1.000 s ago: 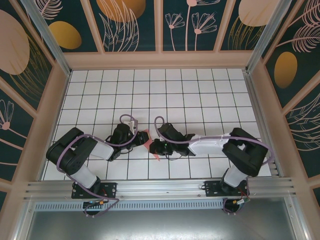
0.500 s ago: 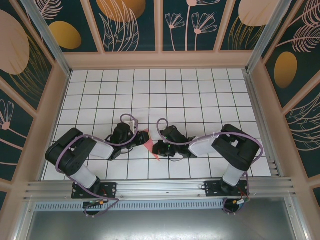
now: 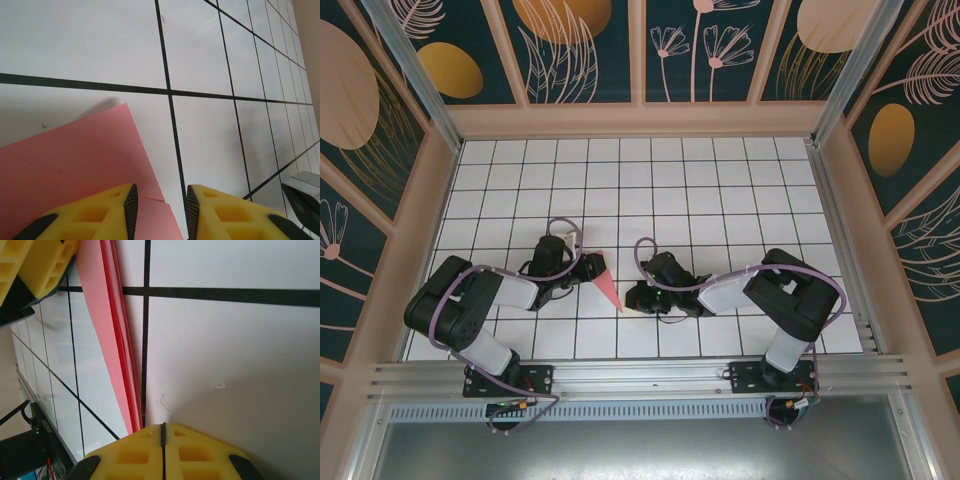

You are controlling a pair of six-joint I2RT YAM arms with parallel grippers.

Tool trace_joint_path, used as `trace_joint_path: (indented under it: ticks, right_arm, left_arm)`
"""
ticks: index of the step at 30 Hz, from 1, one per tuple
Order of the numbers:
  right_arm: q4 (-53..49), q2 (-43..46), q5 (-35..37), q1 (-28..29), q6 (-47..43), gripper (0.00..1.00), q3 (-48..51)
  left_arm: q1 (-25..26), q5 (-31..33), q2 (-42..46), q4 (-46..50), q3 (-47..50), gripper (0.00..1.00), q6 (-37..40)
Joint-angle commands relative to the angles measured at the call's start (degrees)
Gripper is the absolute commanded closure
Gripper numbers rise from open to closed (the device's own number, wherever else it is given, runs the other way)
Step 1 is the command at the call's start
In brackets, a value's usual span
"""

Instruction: Fold a paper plane with a square sheet of paper (pick it up from the middle)

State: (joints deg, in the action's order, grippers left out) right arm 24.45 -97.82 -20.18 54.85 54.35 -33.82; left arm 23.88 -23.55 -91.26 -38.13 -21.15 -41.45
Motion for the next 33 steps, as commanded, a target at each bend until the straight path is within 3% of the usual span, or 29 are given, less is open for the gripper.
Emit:
trace_joint_path:
  ticks: [1, 9, 22, 28, 33]
  right_arm:
    - [-10.1, -2.08, -0.6, 1.4, 0.07, 0.91, 1.13]
    - [-14.69, 4.94, 5.2, 2.42, -1.26, 0.9, -6.48]
    - [-16.08, -8.14, 7.34, 4.02, -1.35, 0.9, -21.88]
    - [-18.01, -11.87, 7.27, 3.59, -1.0, 0.91, -20.22]
    - [-19.53, -11.84, 6.16, 4.06, -0.72, 0.95, -15.96]
  left_arm:
    - [-0.68, 1.29, -0.92, 5.99, 0.65, 0.65, 1.61]
    - [-0.68, -1.03, -0.96, 2.66, 4.11, 0.67, -0.99]
    - [-0.68, -2.77, 0.16, 1.4, 5.13, 0.67, -2.98]
    - [-0.65, -2.93, 1.24, 1.46, 5.59, 0.67, -3.2]
    - [-0.73, 0.75, 3.54, 0.49, 6.86, 0.67, -3.29]
